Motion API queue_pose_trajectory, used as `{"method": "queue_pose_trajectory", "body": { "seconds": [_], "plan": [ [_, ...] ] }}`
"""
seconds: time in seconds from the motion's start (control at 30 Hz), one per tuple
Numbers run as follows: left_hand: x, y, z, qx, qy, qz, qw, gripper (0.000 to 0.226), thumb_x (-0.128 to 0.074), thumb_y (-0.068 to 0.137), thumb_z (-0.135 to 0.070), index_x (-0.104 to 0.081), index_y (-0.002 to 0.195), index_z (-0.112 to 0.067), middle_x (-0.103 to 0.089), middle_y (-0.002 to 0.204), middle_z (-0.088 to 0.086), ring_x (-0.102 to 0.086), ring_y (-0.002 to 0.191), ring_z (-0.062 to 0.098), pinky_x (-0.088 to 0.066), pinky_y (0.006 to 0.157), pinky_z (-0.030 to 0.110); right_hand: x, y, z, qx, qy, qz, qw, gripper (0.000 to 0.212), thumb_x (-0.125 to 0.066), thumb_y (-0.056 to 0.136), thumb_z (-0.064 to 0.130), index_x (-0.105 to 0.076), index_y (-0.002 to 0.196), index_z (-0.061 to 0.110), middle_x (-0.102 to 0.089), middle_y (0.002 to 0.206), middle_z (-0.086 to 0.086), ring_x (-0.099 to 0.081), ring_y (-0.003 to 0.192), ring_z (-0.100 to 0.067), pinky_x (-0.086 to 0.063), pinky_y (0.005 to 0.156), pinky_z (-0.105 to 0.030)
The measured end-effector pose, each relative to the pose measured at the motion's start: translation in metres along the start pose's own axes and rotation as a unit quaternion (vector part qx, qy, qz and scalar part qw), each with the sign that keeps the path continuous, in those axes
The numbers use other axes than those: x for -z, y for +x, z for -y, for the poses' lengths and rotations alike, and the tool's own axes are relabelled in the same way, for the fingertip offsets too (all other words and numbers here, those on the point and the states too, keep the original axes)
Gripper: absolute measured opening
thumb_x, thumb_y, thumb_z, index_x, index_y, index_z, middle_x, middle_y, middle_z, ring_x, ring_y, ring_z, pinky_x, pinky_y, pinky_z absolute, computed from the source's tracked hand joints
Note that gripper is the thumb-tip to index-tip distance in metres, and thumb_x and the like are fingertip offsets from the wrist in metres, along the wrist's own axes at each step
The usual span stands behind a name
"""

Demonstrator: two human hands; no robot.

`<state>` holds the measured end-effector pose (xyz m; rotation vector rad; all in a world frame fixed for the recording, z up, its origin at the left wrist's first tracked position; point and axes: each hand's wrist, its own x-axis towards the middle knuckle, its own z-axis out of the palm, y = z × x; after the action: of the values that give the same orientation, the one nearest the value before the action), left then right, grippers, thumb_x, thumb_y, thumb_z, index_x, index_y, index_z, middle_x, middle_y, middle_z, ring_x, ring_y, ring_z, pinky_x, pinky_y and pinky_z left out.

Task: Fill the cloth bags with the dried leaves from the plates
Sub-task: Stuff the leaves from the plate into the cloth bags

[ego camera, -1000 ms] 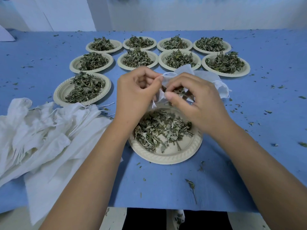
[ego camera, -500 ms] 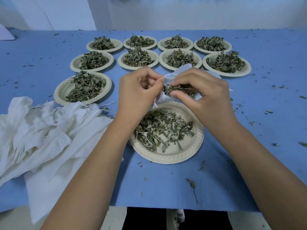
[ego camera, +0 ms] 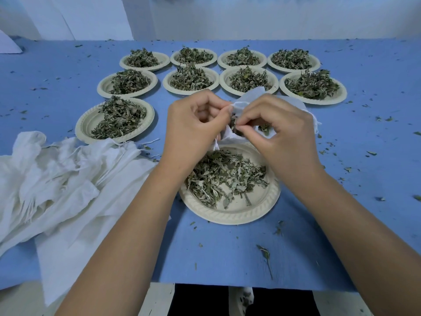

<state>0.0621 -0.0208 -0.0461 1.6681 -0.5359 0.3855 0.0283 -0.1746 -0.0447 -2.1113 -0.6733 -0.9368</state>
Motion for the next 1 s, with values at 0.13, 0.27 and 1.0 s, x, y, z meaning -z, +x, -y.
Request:
{"method": "queue_pose_trajectory", "body": {
  "seconds": [0.13, 0.27, 1.0],
  "plan": [
    [-0.001, -0.001, -0.001, 0.000, -0.001, 0.002, 1.000, 0.013, -0.069, 0.088, -0.006, -0.067, 0.077, -0.014, -0.063, 0.055, -0.006, -0.056, 0.045, 0.006, -0.044, 0.050, 0.017, -0.001, 0.000, -0.001, 0.015, -0.024, 0.032, 0.999, 0.004, -0.068, 0.084, -0.001, -0.071, 0.081, -0.001, -0.068, 0.079, -0.011, -0.063, 0.073, -0.023, -0.050, 0.069, -0.034],
    [0.004, 0.003, -0.001, 0.016, -0.008, -0.070, 0.997, 0.012, -0.067, 0.088, -0.007, -0.067, 0.077, -0.011, -0.060, 0.052, -0.004, -0.052, 0.042, 0.007, -0.042, 0.048, 0.017, 0.009, 0.004, -0.005, 0.024, -0.033, 0.026, 0.999, 0.011, -0.067, 0.087, 0.011, -0.068, 0.093, 0.002, -0.065, 0.094, -0.007, -0.057, 0.092, -0.020, -0.043, 0.082, -0.027],
    [-0.009, -0.005, -0.003, -0.013, -0.011, -0.004, 1.000, 0.014, -0.068, 0.088, -0.005, -0.067, 0.079, -0.015, -0.062, 0.056, -0.008, -0.055, 0.046, 0.004, -0.043, 0.050, 0.016, -0.001, 0.001, -0.003, 0.086, -0.191, -0.071, 0.975, 0.015, -0.070, 0.086, 0.015, -0.073, 0.071, 0.014, -0.070, 0.071, 0.005, -0.066, 0.087, -0.018, -0.027, 0.094, -0.033]
  ]
}}
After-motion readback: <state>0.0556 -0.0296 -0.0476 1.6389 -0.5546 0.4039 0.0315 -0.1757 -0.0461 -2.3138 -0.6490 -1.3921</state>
